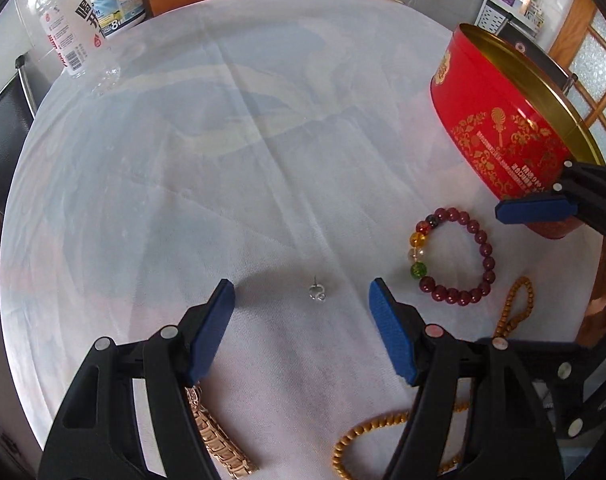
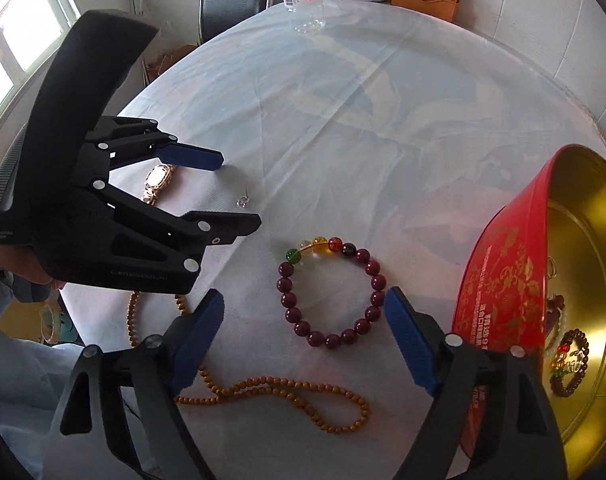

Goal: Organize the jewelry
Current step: 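Grasp silver stud earring with left gripper while right gripper grasps dark red bead bracelet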

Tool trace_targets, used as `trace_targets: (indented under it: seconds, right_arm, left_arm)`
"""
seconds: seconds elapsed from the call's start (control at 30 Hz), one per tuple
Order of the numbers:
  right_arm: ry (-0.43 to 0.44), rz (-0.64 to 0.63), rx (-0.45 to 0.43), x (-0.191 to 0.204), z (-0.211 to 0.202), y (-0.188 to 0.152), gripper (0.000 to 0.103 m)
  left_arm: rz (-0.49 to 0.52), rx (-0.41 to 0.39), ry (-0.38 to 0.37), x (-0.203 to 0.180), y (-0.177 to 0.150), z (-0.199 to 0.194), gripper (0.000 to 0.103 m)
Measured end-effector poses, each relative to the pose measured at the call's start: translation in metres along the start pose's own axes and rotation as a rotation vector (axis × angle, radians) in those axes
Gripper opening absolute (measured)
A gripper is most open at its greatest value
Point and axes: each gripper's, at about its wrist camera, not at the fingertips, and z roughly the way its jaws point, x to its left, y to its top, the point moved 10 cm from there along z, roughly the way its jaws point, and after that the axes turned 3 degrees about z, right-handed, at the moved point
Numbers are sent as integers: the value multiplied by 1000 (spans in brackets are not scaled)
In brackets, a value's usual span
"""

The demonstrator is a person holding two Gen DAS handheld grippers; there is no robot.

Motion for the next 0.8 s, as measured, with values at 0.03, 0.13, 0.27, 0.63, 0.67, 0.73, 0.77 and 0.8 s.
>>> trace_targets:
  seconds: [0.03, 0.13, 0.27, 0.63, 0.67, 0.73, 0.77, 0.8]
  right_arm:
    - [-1, 0, 2, 0, 2, -1, 80]
    - [6, -7, -5, 2, 5, -2, 78]
    - [1, -50, 3, 9, 14, -7, 63]
    - [-7, -90, -32, 12, 2, -10, 11]
    - [-4, -82, -53, 10, -5, -6, 11]
    - [8, -71, -97, 9, -22, 3, 11]
    - [17, -68, -120, 8, -31, 8, 11]
    - [21, -65, -141, 8, -40, 12, 11]
  left_arm:
    - [15, -9, 1, -1, 0, 0, 69]
    - [52, -25, -7, -2, 0, 0, 69]
    - [101, -58, 5, -5, 2, -1, 47]
    - [48, -91, -93, -12, 5, -16, 8]
    - [36, -103, -92, -11, 7, -22, 8]
    - [29, -122, -75, -10, 13, -33, 8]
    - [29, -131, -67, -10, 16, -38, 8]
    - [28, -140, -60, -11, 18, -44, 8]
